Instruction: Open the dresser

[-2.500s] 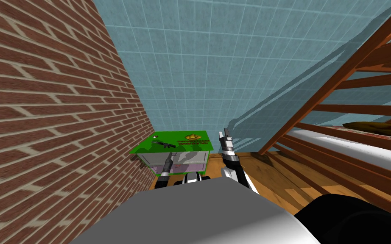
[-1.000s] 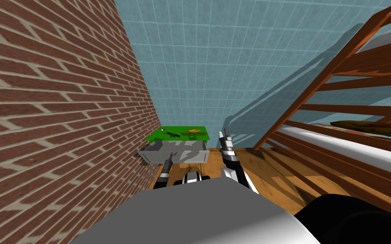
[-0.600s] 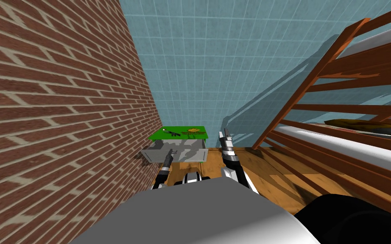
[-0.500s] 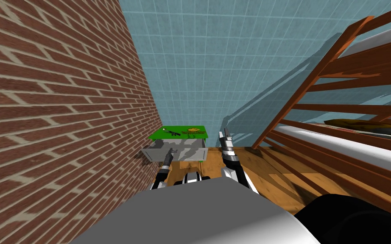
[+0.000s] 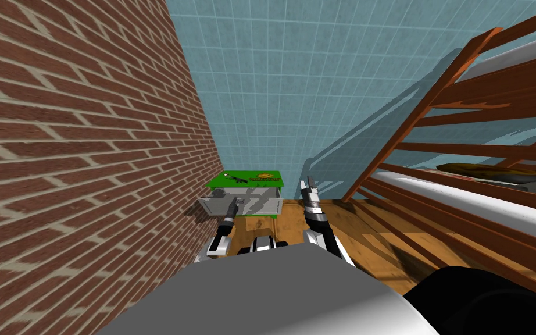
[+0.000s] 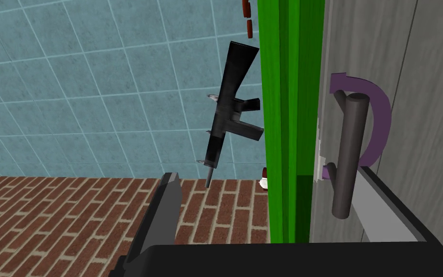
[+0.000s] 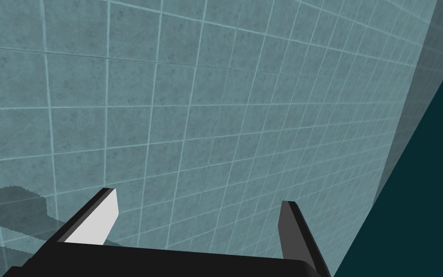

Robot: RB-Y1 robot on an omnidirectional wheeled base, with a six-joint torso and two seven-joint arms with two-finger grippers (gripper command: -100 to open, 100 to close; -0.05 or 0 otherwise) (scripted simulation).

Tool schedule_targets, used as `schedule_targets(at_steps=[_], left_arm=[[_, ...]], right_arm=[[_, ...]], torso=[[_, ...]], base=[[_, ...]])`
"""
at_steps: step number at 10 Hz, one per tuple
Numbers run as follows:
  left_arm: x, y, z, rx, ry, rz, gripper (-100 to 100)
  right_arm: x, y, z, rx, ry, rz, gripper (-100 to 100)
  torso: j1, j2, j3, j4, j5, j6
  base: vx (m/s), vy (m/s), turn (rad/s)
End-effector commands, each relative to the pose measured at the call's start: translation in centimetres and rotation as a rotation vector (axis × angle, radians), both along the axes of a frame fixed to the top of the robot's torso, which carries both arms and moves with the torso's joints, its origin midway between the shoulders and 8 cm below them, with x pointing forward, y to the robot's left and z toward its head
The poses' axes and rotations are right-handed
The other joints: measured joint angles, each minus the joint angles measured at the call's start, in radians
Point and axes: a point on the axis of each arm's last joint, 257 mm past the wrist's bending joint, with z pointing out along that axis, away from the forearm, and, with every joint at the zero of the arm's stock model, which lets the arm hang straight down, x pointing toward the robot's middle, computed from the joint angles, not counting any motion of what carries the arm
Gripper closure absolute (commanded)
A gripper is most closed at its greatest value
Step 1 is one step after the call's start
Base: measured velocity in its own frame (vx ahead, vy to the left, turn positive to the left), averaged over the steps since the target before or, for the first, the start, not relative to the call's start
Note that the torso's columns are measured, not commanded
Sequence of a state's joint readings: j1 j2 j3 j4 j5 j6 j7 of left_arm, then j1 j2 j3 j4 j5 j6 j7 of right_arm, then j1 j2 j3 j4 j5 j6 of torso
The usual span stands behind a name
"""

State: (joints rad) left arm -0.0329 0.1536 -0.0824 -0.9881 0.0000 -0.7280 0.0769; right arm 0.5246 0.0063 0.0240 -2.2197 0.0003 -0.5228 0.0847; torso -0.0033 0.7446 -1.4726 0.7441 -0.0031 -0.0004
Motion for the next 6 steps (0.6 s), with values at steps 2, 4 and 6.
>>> schedule_targets(at_steps=[2,4,6], left_arm=[[-0.12,0.11,-0.52,0.0,0.016,0.003,0],[-0.22,0.17,-0.78,0.001,0.022,0.004,0],[-0.26,0.2,-0.86,0.001,0.024,0.005,0]], right_arm=[[0.0,0.0,0.0,0.0,0.0,0.0,0],[0.0,0.0,0.0,0.0,0.0,0.0,0],[0.0,0.0,0.0,0.0,0.0,0.0,0]], torso=[[0.001,-0.005,-0.003,-0.003,0.001,0.001],[0.002,-0.006,-0.003,-0.005,0.002,0.001],[0.003,-0.006,-0.003,-0.006,0.003,0.001]], base=[[-0.007,0.0,0.002],[0.0,0.0,0.0],[0.0,0.0,0.0]])
